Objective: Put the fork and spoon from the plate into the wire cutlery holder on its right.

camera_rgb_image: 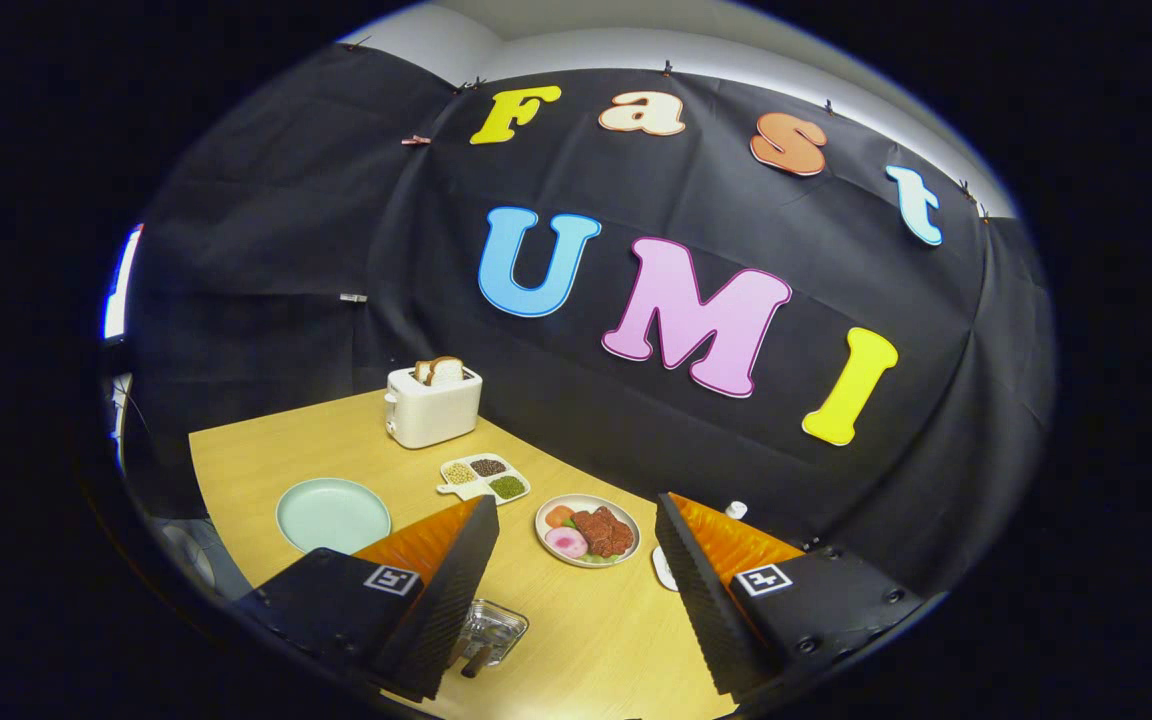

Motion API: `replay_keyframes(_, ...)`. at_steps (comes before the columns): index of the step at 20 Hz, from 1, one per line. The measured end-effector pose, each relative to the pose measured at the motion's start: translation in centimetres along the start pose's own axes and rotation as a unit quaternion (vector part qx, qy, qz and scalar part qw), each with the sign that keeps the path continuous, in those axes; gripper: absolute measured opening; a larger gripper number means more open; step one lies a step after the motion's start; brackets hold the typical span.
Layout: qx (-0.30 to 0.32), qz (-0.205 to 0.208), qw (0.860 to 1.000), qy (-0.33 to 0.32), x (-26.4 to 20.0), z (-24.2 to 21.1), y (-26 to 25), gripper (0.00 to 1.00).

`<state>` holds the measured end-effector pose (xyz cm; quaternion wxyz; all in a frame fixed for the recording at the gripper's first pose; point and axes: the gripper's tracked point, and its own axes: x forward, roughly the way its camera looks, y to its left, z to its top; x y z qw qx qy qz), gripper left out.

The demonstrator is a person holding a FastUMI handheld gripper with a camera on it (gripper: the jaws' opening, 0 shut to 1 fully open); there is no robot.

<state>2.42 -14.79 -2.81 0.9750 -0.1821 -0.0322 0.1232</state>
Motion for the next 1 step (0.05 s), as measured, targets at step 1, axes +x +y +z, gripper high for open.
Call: replay_keyframes(1, 0.001, -0.001, 1.000, 0.001, 0.00, 0.02, 0.01, 0.98)
